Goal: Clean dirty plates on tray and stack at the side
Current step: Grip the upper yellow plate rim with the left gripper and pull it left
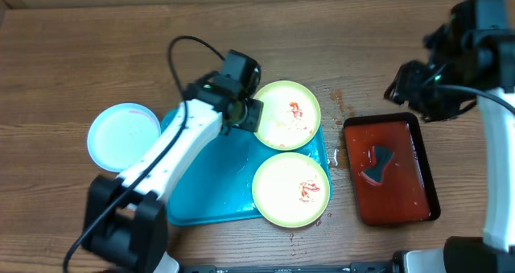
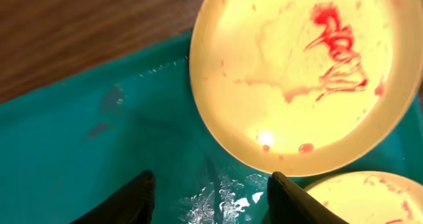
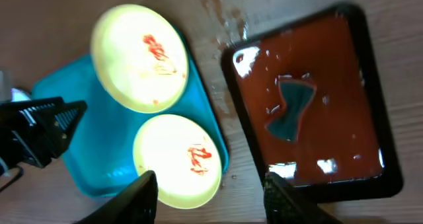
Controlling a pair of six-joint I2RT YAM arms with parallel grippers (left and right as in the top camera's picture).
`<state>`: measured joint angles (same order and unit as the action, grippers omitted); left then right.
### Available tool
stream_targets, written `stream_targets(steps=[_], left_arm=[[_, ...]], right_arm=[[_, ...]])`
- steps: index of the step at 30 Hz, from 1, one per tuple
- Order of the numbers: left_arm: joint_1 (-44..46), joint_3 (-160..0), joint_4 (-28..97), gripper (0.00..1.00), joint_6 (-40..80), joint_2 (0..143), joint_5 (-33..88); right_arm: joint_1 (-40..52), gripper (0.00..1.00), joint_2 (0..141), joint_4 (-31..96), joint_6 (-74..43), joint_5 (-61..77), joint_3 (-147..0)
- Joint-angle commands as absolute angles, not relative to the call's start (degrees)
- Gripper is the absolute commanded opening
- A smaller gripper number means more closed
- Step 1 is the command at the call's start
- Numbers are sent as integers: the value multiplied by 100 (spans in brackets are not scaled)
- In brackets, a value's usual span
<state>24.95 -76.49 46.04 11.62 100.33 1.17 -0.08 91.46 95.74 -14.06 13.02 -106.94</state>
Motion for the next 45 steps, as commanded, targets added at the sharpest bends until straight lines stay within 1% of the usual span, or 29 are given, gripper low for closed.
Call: stream_targets(steps=[1,4,5,6,12,16,23,25,26,28,32,35,40,42,43,45], left_arm=[[2445,-7708,4602,51,1216,10541,414],[2445,-7708,4668,46,1199,10818,436],[2447,-7708,4696,43,1199,10884,456],[2464,-7708,4731,42,1199,10997,467],[2475,-7708,4613,46,1253,11253,458],[2480,-7708,4466,46,1369,11439,561],[2480,-7712,4259,39,2110,11496,622],[2477,-7712,4261,7,2425,11496,615],[2477,-7712,4263,4,2563,11496,600],[2477,-7712,4261,4,2838,11496,596],[2477,-7712,4309,4,3026,11496,416],[2477,-7717,4501,4,3024,11463,-69],[2381,-7802,5094,4,3024,11406,-886],[2272,-7802,5330,4,3020,11404,-969],[2215,-7802,5419,4,3022,11404,-967],[2091,-7802,5570,5,3002,11404,-1035]], right_arm=[[-34,53,9142,9325,-1553,1210,-9869],[-16,53,9142,9035,-1634,1205,-9251],[1,52,9142,8906,-1640,1212,-9052],[40,53,9142,8735,-1656,1208,-8829],[235,53,9142,8464,-1680,1205,-8493],[412,53,9142,8425,-1743,1203,-8466],[611,53,9142,8291,-1787,1203,-8466],[611,53,9142,8272,-1787,1201,-8466],[611,53,9142,8274,-1785,1201,-8466],[611,53,9142,8274,-1785,1142,-8466],[611,43,9142,8320,-2018,683,-8453],[611,38,9142,8315,-2152,451,-8348],[611,38,9144,8027,-2226,451,-7841],[611,38,9144,7894,-2329,454,-7555],[611,41,9144,7817,-2394,451,-7424],[609,42,9144,7690,-2536,449,-7199]])
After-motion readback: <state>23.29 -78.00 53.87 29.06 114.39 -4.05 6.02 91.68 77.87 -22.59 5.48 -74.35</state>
